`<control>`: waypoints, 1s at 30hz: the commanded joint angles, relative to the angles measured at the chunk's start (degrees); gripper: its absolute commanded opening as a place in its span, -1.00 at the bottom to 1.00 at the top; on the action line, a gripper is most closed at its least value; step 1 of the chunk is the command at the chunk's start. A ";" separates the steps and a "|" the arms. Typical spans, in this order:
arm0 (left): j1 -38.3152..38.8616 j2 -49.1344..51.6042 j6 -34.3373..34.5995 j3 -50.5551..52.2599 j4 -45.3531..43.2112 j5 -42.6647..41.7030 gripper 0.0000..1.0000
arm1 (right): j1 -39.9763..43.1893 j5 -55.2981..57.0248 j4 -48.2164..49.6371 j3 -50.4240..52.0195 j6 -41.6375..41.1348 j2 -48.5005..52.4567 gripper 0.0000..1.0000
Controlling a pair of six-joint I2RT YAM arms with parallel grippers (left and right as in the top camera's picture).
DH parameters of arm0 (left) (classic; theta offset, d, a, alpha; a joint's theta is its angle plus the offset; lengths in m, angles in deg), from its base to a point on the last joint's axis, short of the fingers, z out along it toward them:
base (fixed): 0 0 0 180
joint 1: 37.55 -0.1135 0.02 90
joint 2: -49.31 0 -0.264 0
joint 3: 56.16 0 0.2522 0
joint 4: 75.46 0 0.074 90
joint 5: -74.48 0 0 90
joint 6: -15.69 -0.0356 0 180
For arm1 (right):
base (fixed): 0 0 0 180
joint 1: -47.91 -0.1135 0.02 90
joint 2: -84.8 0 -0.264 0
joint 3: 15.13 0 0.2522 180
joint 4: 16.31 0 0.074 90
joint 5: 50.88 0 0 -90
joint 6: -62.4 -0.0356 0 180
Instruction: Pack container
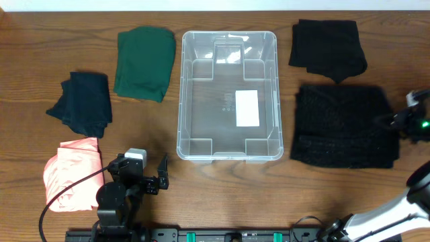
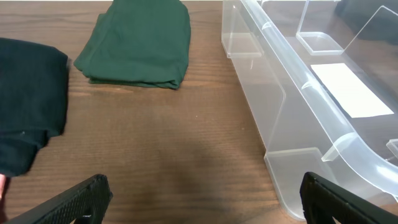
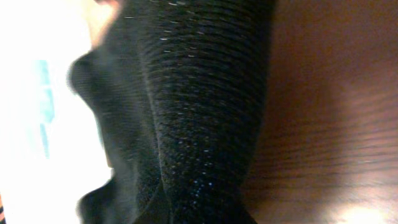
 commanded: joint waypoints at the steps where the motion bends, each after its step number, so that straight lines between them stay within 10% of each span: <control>1: 0.07 -0.35 -0.28 1.11 -0.09 0.24 0.96 | -1.73 -7.43 0.28 -3.45 -5.57 -8.90 -0.97; 20: 0.07 -0.35 -0.28 1.11 -0.09 0.24 0.96 | -24.30 -14.95 46.05 -4.61 -51.08 -31.39 -0.97; 30: 0.07 -0.35 -0.28 1.11 -0.09 0.24 0.96 | -44.81 -7.96 57.94 -4.61 -57.68 -31.28 -0.97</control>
